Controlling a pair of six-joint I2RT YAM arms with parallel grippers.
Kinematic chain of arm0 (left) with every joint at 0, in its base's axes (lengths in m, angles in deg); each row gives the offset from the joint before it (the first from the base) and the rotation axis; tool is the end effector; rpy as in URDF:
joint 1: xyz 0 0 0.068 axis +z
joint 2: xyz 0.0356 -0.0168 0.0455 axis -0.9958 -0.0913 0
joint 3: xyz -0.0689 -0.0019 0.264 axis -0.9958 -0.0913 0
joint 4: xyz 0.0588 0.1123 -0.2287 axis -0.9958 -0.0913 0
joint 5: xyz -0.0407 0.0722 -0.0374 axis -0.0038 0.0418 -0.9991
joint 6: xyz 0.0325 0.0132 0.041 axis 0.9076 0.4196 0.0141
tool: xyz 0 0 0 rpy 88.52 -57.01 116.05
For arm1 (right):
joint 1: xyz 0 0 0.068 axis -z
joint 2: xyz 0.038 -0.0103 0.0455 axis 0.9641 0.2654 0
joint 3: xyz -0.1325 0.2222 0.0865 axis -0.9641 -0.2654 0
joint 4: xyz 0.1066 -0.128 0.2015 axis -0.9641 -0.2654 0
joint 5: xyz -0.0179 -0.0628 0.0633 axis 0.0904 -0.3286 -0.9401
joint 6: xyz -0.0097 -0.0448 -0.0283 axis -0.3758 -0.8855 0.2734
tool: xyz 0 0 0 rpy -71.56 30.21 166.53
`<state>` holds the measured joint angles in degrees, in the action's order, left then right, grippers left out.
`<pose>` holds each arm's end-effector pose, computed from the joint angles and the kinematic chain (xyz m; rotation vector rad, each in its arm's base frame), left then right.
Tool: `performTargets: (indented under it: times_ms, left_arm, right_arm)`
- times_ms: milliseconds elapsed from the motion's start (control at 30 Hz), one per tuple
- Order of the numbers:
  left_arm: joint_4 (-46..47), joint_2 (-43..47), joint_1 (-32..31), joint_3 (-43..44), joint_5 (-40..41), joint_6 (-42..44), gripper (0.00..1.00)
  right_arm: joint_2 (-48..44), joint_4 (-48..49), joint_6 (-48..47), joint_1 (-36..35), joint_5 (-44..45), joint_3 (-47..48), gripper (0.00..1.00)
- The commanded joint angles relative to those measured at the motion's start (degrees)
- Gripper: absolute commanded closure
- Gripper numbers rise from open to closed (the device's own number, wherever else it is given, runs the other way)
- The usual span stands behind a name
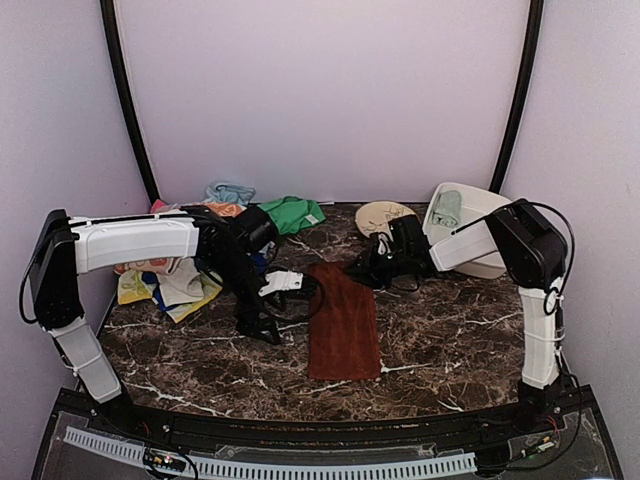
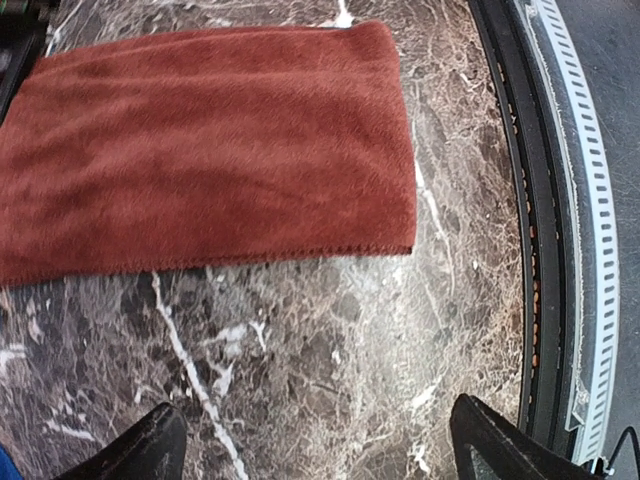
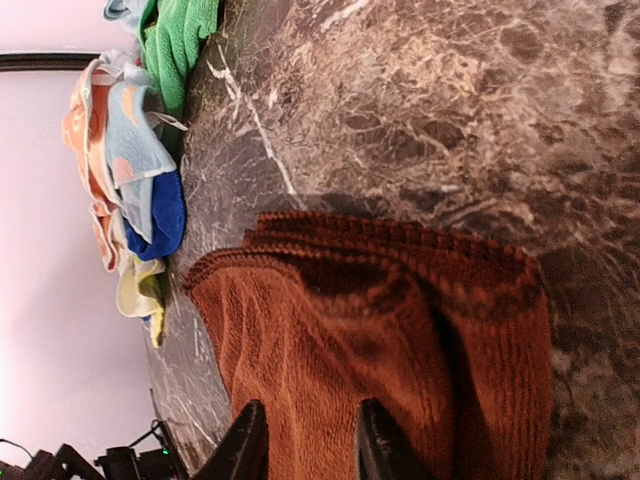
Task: Roll the towels
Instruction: Adjust the towel at the center of the board, then pick up the towel from the center of the board.
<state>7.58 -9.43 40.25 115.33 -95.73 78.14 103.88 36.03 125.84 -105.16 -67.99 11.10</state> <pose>0.2362 -0.2535 0.2358 1.9595 1.8861 -0.6175 0.3707 0.2403 0.1110 0.1880 2.4884 1.3491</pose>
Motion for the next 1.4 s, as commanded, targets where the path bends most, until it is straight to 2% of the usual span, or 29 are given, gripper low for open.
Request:
performTargets:
  times_ms: [0,100,200,300,433,533,700,933,1100,1167,1367]
  left_arm:
    - [-4.08,2.10,5.99,-0.51,-0.79,-0.30,0.05]
    - [-4.41,3.36,11.16,0.10,-2.07,-2.18,0.03]
    - [-1.99,6.91,12.99,-2.91,0.07,-2.26,0.01]
    - [-0.25,9.84,13.13,-6.17,1.57,-1.83,0.01]
    - [0.03,10.25,13.00,-7.58,0.79,-1.10,0.02]
    - [0.30,9.78,10.69,-7.09,-1.15,-0.35,0.08]
    - [2.21,7.19,-3.37,-6.52,3.90,1.86,0.12]
    - [4.86,-2.23,-14.40,-1.54,6.77,2.06,0.25]
    - [10.31,-4.18,-17.34,-4.01,8.62,1.43,0.33]
    - [11.81,-4.48,-17.36,-5.94,10.82,1.31,0.36]
    - [16.52,-4.36,-17.28,-11.60,16.16,1.81,0.43]
  right_arm:
    - [-8.65,-10.32,-11.80,-1.34,4.91,3.40,0.65]
    - [-13.63,-21.93,-22.53,-3.30,10.49,6.42,0.63]
    - [-18.46,-29.72,-28.19,-5.64,15.61,5.00,0.61]
    - [-22.96,-33.37,-30.88,-9.06,20.26,0.33,0.62]
    - [-26.51,-34.82,-29.36,-15.31,23.69,-7.13,0.68]
    - [-27.46,-32.17,-25.66,-19.45,23.05,-11.67,0.72]
    - [-24.96,-27.62,-19.80,-21.34,20.97,-15.92,0.81]
    - [-21.82,-20.10,-12.79,-22.18,17.35,-18.98,0.84]
    - [-19.87,-12.33,-9.44,-22.99,15.65,-21.04,0.84]
    - [-18.81,-11.60,-6.38,-23.39,14.54,-20.31,0.85]
    - [-18.07,-11.41,-5.58,-23.60,14.30,-20.49,0.86]
